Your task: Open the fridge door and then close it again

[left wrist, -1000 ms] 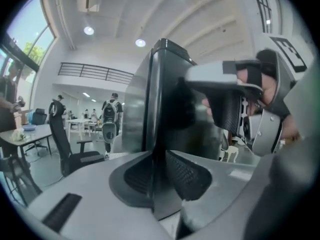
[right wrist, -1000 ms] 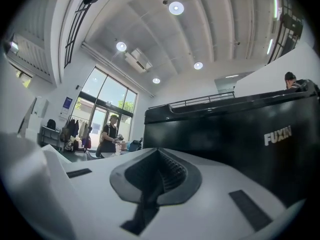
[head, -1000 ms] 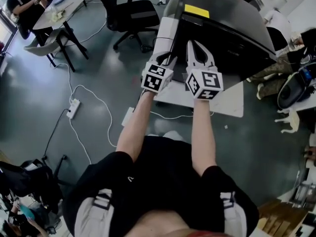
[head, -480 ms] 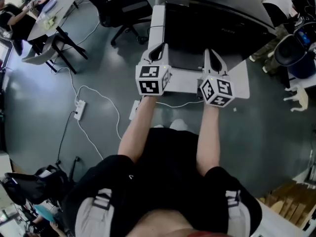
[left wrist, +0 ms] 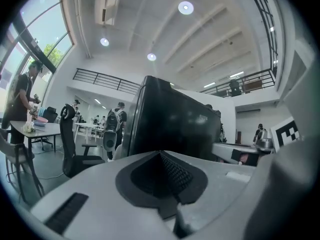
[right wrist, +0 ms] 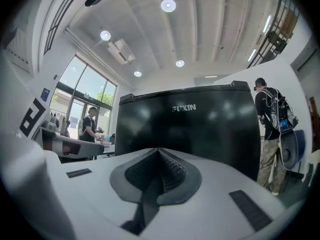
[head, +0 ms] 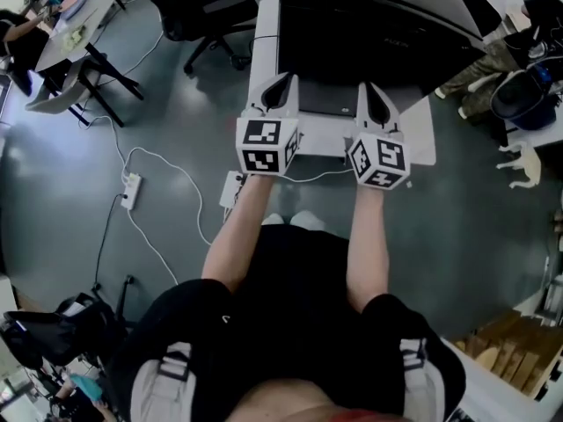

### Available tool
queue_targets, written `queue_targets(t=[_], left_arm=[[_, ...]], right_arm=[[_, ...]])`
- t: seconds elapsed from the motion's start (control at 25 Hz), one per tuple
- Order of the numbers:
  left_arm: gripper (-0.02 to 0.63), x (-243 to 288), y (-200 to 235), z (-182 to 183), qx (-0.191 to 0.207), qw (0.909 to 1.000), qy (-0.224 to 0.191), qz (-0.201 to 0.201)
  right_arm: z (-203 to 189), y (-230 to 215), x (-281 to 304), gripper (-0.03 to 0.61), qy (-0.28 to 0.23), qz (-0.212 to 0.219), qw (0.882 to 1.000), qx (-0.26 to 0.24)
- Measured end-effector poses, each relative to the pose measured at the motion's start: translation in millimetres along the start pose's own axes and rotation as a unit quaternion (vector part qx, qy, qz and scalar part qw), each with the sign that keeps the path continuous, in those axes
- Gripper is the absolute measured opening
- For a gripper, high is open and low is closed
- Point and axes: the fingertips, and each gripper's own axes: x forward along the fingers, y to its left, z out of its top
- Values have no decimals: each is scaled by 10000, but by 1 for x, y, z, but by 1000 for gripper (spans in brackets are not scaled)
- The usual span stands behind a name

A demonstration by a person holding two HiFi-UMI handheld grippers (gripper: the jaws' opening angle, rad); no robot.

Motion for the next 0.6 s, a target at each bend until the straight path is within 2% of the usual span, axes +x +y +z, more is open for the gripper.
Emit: queue_targets(t=[0.16, 0.6], left_arm=[[-2, -1, 1, -2, -21, 9999, -34, 94], [-2, -5, -6, -12, 22, 10000, 85, -40]], right_arm=[[-4, 1, 0, -6, 29, 48, 10000, -32], [-6, -2, 0, -6, 43, 22, 10000, 6]])
